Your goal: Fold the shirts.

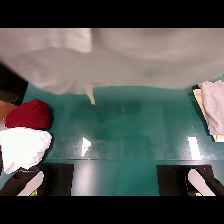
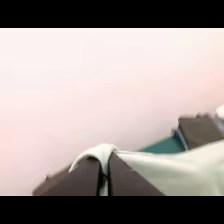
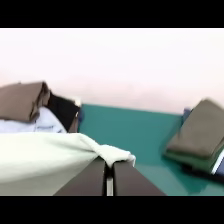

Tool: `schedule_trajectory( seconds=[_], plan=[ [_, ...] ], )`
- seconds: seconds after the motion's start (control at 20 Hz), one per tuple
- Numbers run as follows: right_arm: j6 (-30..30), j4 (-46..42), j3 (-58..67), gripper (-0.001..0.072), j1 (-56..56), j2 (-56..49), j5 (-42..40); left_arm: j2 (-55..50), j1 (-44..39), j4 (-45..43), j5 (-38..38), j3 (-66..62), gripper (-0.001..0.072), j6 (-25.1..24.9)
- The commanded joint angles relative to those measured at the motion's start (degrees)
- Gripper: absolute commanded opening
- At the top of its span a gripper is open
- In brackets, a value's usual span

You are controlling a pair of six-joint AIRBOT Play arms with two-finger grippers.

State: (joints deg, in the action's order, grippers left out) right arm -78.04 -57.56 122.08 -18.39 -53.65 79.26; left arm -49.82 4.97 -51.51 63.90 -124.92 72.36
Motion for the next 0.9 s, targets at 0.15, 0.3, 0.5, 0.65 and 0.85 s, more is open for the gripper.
schedule_trajectory(
  seconds=[0.15,0.3,0.5,0.65,0.85],
  plan=[
    [-1.9,-2.4,-7.1,0.0016,0.1,1.4,-0.6,1.2,0.0,2.3,-0.5,8.1,0.0032,3.0],
    [-1.9,-2.4,-12.6,0.0016,0.1,-5.3,6.1,-3.5,-0.2,2.6,4.1,23.3,0.0032,4.2],
    [-3.5,-4.2,-16.8,0.0016,4.8,-20.6,14.2,-16.7,-3.7,2.1,6.9,34.2,0.0032,3.0],
    [-4.2,-9.7,-19.8,0.0016,9.7,-31.3,15.6,-28.9,-4.3,1.1,8.4,35.2,0.0033,2.0],
    [-4.2,-12.9,-20.3,0.0016,12.6,-42.5,7.5,-40.1,-3.7,0.7,-0.5,35.1,0.0033,-2.7]
  ],
)
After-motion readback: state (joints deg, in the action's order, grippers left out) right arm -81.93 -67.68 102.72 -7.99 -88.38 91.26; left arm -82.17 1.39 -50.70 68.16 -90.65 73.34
